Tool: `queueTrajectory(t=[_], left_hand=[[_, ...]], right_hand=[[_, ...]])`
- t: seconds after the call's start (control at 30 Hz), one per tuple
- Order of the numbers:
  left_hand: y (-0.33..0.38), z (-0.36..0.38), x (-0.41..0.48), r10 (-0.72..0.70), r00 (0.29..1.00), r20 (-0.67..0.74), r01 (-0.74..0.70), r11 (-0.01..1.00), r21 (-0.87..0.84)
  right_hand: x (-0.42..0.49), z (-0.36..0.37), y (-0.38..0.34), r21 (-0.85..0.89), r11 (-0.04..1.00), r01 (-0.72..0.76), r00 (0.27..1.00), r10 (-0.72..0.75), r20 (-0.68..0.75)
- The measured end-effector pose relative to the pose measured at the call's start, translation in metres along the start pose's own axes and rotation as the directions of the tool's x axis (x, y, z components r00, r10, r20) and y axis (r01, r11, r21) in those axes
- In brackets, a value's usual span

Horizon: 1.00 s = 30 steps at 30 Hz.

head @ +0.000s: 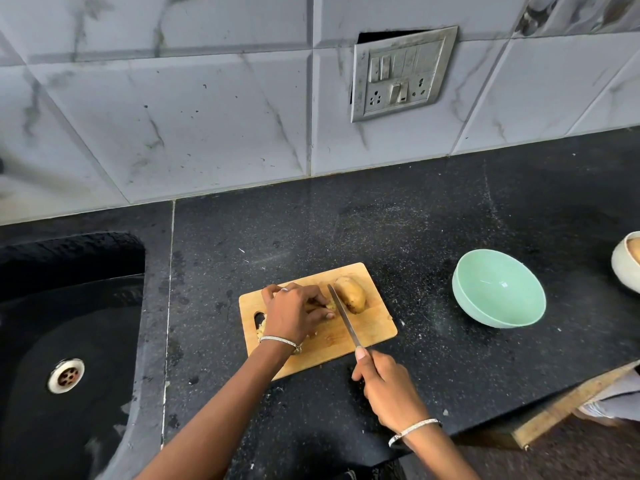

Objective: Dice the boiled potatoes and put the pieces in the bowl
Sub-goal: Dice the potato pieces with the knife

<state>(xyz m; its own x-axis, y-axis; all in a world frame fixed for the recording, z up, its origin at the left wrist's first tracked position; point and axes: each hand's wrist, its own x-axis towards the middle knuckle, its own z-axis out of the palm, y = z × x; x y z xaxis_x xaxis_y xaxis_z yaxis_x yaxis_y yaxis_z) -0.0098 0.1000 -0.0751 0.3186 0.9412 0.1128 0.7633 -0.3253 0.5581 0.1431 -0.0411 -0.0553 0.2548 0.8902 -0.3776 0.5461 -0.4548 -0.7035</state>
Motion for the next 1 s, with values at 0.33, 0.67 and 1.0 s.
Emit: queueTrajectory(t=[0.33, 0.67, 1.0], left_hand=[[0.0, 0.0, -0.002, -0.003, 1.0, -0.023, 0.003, 1.0, 0.003], [0.002, 0.0, -0.001, -0.001, 1.0, -0.028, 0.001, 1.0, 0.01], [0.002, 0.0, 0.0, -0.009, 1.0, -0.01, 0.009, 0.999, 0.036]], right_hand=[[-0.003, 0.002, -0.005, -0.059, 0.998, 0.026, 1.0, -0.025, 0.015], [-0.004, 0.001, -0.013, -0.115, 0.993, 0.031, 1.0, -0.03, 0.007], [-0.005, 0.001, -0.012, -0.089, 0.996, 0.011, 1.0, -0.01, 0.016]])
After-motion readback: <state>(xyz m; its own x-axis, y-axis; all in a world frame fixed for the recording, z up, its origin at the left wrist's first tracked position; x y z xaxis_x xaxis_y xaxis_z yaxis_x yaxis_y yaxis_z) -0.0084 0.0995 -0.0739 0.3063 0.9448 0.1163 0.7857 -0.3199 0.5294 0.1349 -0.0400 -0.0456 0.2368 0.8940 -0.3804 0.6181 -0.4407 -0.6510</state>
